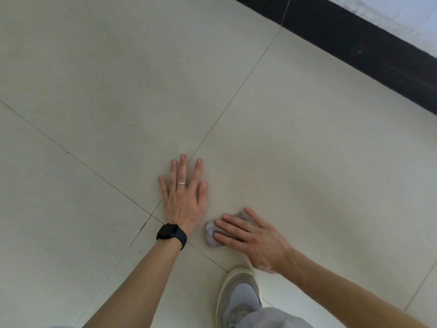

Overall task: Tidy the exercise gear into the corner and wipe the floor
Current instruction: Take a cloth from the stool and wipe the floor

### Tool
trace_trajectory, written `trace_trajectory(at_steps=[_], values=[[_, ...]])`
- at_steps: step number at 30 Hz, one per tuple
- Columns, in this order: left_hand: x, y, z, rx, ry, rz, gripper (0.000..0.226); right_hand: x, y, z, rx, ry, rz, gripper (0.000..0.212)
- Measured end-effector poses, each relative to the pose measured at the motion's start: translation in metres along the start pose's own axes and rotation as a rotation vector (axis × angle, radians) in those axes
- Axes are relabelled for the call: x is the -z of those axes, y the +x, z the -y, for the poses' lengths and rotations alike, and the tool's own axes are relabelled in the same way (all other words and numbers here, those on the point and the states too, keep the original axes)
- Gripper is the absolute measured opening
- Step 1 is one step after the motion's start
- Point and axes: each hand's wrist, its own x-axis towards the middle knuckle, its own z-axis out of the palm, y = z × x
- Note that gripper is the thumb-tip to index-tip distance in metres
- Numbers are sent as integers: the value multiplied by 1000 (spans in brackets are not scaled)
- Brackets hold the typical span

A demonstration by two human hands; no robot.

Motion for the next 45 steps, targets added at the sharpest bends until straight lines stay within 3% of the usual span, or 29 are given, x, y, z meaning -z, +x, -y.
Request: trace_trajectory(at_steps=[2,3,5,8,9,12,14,15,19,20,21,24,26,28,31,35,45], values=[[0,8,9,32,-2,10,59,5,15,-29,144,-55,56,71],[-2,9,11,32,3,12,59,11,26,-45,112,-76,54,72],[-4,9,10,41,4,19,59,24,46,-74,-144,-59,-2,74],[-5,8,8,70,-6,26,60,35,74,-79,-692,66,-135,76],[-5,7,9,78,-4,30,60,35,80,-71,-730,68,-157,75],[-1,13,8,52,4,9,62,25,77,-59,-318,45,-81,74],[6,32,-3,3,-4,-20,63,34,69,-92,-209,10,-36,75],[10,47,-11,-29,-18,-36,63,39,68,-114,-295,0,-56,74],[21,127,-58,-174,-31,-49,61,59,64,-181,-1032,181,-239,68],[21,147,-70,-190,-10,-30,61,59,64,-184,-1100,207,-259,67],[22,165,-79,-198,11,-3,62,58,62,-182,-1081,177,-267,67],[19,195,-95,-190,43,50,64,51,43,-172,-720,53,-158,69],[19,200,-97,-182,52,48,65,55,29,-190,-597,33,-100,67],[19,203,-97,-184,46,48,65,64,24,-224,-736,57,-131,61],[20,203,-97,-186,40,45,65,83,32,-267,-1163,253,-235,55],[18,204,-97,-184,35,45,67,104,75,-289,-1523,441,-311,64],[18,206,-97,-171,73,81,68,123,79,-298,-1489,490,-51,74]])
